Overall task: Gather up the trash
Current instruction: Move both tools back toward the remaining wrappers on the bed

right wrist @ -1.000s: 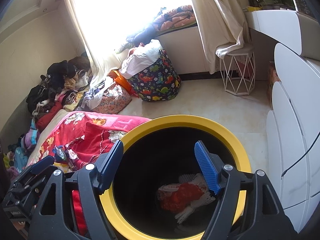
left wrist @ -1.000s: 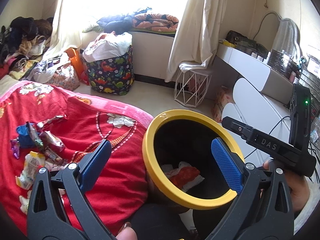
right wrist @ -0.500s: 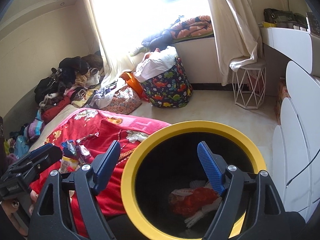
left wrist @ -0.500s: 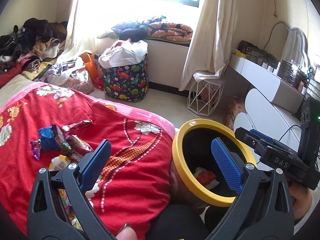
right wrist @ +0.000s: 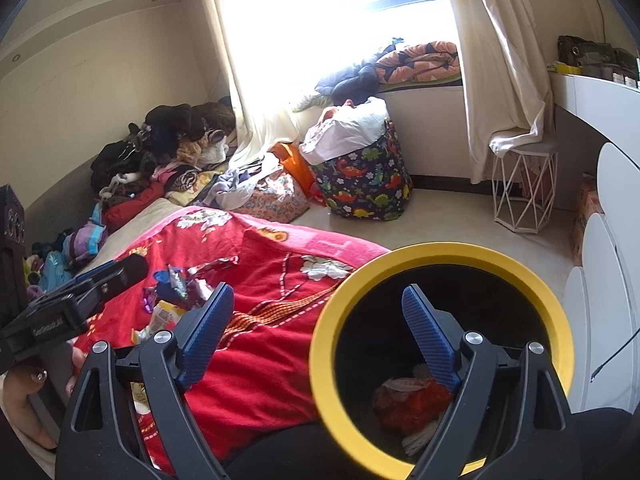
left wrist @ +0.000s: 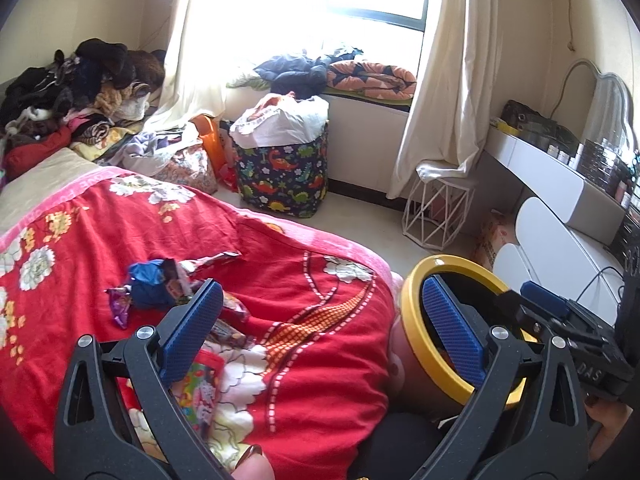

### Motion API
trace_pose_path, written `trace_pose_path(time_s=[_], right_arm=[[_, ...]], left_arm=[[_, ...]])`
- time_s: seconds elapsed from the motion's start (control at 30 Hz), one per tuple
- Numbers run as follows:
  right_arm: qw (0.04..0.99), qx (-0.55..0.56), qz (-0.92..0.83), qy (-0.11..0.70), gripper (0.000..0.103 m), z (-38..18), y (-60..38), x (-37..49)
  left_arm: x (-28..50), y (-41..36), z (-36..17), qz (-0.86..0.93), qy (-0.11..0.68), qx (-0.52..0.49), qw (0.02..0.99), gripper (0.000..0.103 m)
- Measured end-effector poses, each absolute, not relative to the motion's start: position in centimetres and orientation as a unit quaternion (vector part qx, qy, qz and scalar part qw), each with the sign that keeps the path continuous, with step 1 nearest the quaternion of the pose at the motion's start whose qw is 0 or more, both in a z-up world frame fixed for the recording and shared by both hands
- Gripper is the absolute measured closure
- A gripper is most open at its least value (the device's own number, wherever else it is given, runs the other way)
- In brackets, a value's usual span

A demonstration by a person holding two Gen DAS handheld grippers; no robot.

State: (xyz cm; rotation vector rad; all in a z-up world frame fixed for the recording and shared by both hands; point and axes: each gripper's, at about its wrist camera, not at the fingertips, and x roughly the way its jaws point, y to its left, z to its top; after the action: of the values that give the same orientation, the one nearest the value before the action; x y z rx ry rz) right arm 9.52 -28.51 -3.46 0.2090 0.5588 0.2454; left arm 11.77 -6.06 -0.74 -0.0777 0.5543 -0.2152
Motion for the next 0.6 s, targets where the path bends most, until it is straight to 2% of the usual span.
trace_pose_path(time_s=[0.6], right_arm=[[0.936,0.039,0.196,0.289,0.017,-4.0,-19.7,9.3]], left_arm=[[12.4,0.0,-1.3,-0.045,0.268,-0.061,0.960,0.011]])
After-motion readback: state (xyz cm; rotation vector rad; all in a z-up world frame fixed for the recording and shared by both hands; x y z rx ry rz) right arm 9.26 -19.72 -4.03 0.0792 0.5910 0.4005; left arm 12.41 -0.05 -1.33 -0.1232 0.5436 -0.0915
